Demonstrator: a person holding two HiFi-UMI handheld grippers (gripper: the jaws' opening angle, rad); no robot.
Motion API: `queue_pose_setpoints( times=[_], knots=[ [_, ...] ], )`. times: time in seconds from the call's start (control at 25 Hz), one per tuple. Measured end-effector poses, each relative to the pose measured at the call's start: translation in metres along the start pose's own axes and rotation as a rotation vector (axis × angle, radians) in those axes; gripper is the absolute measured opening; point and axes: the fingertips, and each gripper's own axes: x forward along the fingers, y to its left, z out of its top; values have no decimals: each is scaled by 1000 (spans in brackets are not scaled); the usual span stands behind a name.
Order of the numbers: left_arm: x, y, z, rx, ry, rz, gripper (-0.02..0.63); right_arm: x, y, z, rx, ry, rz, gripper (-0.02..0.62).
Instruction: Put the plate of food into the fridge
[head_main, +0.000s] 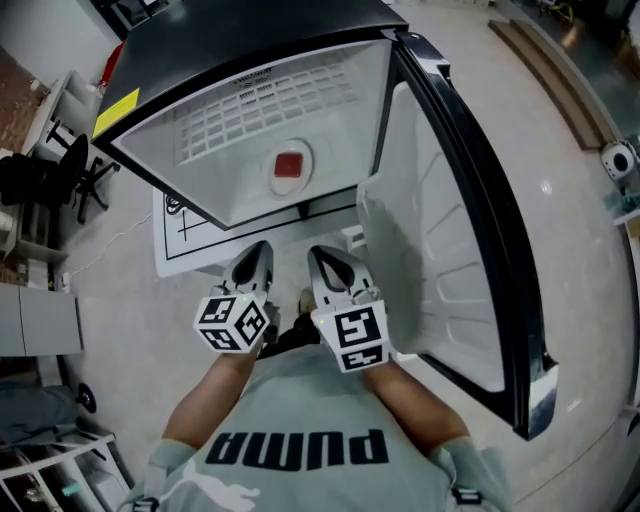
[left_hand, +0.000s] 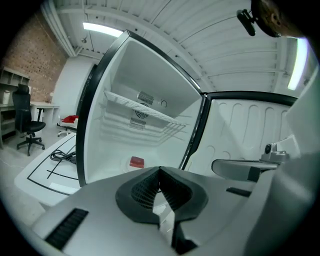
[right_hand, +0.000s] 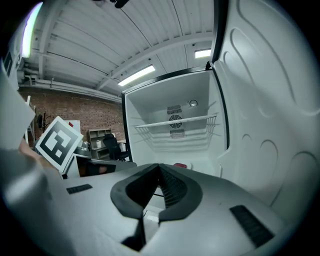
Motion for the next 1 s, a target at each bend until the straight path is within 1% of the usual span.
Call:
queue_pose_setpoints(
  times=[0.36, 0.52, 0.72, 1.0],
  knots=[
    [-32, -28, 12, 61, -33, -32, 6, -16, 8, 3, -5, -40, -4, 5],
    [-45, -37, 15, 84, -42, -40, 6, -19, 11, 2, -19, -40, -9, 5],
    [-50, -35, 13, 125, -44, -36, 6, -19, 12, 2, -29, -53, -18, 5],
    [-63, -27, 8, 173, -30, -87, 6, -21, 25, 3, -40, -74, -80, 5]
  ],
)
